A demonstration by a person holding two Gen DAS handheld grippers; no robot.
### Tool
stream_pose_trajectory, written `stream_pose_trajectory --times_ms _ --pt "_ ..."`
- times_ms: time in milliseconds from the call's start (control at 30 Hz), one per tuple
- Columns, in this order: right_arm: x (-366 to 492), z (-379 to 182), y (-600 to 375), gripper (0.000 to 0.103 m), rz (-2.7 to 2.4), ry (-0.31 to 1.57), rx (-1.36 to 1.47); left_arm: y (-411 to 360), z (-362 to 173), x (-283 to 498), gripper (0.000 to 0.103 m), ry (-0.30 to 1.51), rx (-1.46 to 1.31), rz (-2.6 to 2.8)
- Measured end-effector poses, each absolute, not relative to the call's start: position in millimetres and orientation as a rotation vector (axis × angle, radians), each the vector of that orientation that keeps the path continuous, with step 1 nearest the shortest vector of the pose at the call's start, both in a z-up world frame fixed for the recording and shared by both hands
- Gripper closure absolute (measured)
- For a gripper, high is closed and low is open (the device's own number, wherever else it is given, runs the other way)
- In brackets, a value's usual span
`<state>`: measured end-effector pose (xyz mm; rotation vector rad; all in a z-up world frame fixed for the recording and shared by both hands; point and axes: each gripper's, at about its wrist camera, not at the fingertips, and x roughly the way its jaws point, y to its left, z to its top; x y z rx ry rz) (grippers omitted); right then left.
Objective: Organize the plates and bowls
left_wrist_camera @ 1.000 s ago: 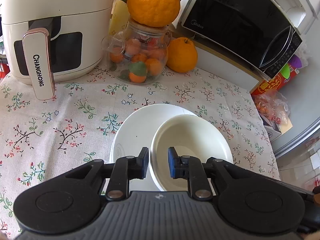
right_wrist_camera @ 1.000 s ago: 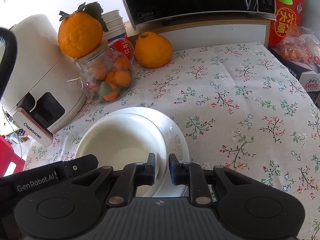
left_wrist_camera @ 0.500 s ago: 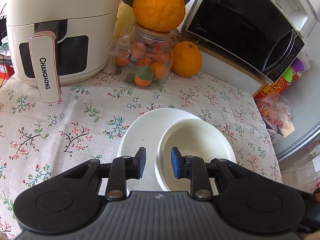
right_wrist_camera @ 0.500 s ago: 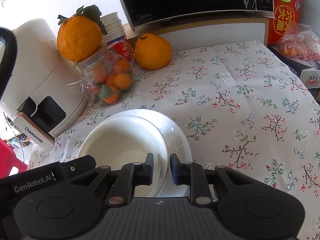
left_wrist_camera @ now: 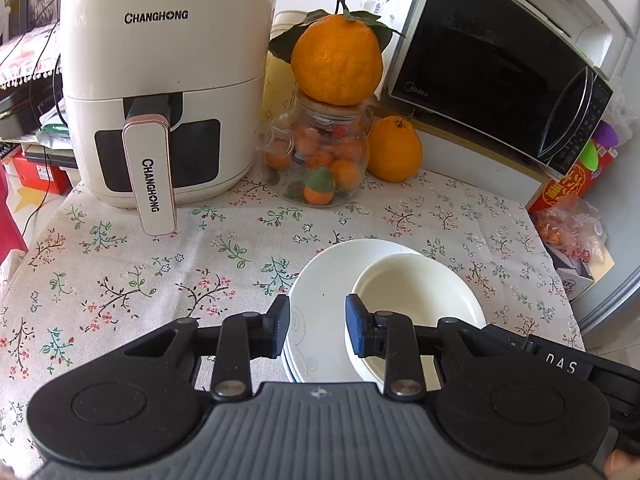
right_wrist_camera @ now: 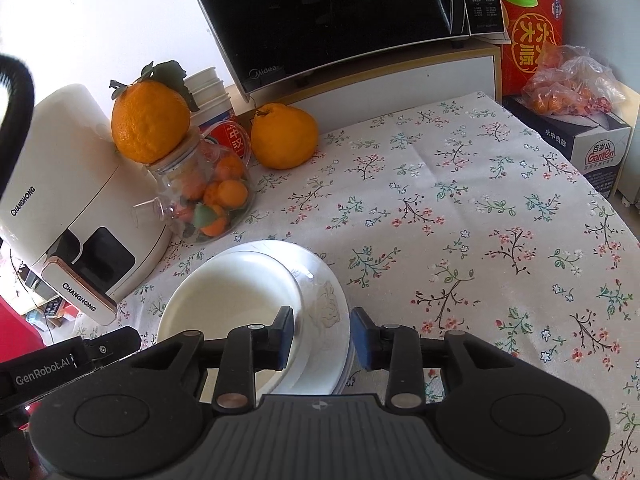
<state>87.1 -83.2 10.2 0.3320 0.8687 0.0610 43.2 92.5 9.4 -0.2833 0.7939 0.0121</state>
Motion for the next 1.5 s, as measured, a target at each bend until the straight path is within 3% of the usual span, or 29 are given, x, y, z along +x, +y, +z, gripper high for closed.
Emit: stream_pose_trajectory --times_ms 67,400,533,600,733,900,1500 --pt "79 17 -86 0.072 0.063 0.842 0.315 91 15 34 0.068 0.769 -0.253 0.019" --pt "45 41 -109 0.057 0.087 0.759 0.287 92 28 -2 0.061 0.704 -0.168 0.069" --pt "35 47 -107 0.037 0.111 0.753 0.226 91 34 -19 0.032 0.665 -0.135 0.096" --pt "26 51 -107 0.024 0.125 0.740 0.195 90 38 -28 0.023 0.639 -0.091 0.112" --pt "4 57 -115 0.012 0.156 0.717 0.212 93 43 -44 0.002 0.603 -0.033 0.150" --pt "-13 64 -124 0.005 0.144 0.697 0.266 94 49 -55 0.000 0.621 -0.003 0.158" --pt "-50 67 -89 0.004 0.135 0.728 0.031 78 50 -84 0.000 0.650 -0.026 0.120"
